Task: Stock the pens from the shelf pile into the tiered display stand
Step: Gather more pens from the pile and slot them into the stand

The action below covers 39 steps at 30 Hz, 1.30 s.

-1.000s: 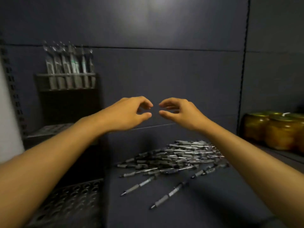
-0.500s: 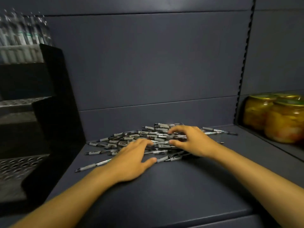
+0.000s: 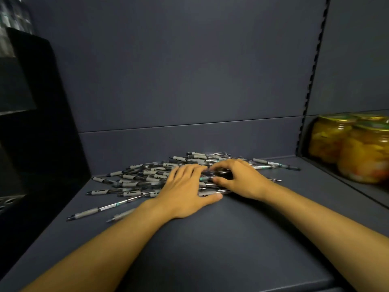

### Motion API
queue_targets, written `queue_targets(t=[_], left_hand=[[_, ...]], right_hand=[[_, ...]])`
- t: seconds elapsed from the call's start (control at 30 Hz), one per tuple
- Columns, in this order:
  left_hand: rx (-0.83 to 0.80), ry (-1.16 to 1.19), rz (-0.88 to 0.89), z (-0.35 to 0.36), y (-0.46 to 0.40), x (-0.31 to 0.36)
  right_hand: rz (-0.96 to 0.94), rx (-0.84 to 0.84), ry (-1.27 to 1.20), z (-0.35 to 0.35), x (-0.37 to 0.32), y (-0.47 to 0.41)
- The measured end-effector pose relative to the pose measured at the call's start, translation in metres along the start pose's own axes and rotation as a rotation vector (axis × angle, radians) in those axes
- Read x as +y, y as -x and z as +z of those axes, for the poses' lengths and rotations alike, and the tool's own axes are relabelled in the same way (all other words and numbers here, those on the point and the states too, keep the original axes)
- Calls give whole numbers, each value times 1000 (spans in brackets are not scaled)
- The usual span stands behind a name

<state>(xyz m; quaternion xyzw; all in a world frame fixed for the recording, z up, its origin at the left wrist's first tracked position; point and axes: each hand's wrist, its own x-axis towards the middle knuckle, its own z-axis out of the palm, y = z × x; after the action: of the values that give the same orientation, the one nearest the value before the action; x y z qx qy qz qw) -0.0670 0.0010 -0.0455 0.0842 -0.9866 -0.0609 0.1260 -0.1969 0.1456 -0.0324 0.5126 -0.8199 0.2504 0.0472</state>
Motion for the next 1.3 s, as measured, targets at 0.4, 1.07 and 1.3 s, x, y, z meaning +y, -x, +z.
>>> queue_targets(t=[0.4,1.07,1.3], left_hand=[[33,-181,34,-12,-16,-3],[29,-249,225,-20,2,17],[39,-236,260,-12,5,18]], right_hand=[[-23,98,-337,-9,11,1],[49,59,-495,-21,18,15],[37,37,-422,-21,13,19]])
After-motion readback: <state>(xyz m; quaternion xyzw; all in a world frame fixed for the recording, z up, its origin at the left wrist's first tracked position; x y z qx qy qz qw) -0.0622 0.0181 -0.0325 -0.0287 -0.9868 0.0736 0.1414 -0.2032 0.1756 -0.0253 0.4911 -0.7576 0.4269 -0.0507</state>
